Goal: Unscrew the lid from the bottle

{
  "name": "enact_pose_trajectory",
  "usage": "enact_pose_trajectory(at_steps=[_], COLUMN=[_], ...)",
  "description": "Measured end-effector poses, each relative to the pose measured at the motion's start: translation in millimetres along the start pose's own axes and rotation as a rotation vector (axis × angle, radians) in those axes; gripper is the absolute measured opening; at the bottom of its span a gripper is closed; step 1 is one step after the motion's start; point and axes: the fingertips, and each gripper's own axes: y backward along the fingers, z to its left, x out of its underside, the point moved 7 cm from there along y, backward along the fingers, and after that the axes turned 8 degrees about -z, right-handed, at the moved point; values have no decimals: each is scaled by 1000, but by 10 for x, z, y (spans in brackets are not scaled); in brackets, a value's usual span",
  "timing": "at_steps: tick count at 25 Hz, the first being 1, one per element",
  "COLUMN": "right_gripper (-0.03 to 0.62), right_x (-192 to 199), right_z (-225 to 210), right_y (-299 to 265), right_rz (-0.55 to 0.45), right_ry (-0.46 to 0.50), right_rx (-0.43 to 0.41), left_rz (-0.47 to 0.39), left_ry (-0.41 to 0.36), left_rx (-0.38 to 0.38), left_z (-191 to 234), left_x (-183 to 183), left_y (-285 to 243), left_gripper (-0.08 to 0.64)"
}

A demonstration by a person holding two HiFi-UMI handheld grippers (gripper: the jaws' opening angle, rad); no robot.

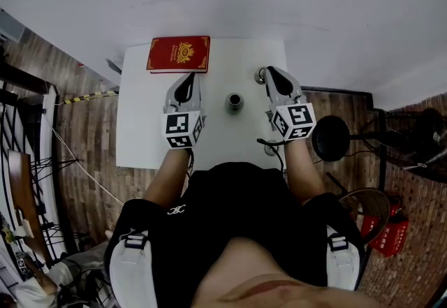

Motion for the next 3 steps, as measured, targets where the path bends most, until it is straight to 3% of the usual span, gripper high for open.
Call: enact_pose_trajectory(at_steps=[3], right_gripper=[12], right_x=[6], right_z=[8], right_y=[18], right_rz=[-3], right_ry=[1], right_rx=[1], left_rz=[4], left_ry=[9], left_rx=[-4], left_z=[2], left_x=[17], left_y=[8], left_gripper=[52])
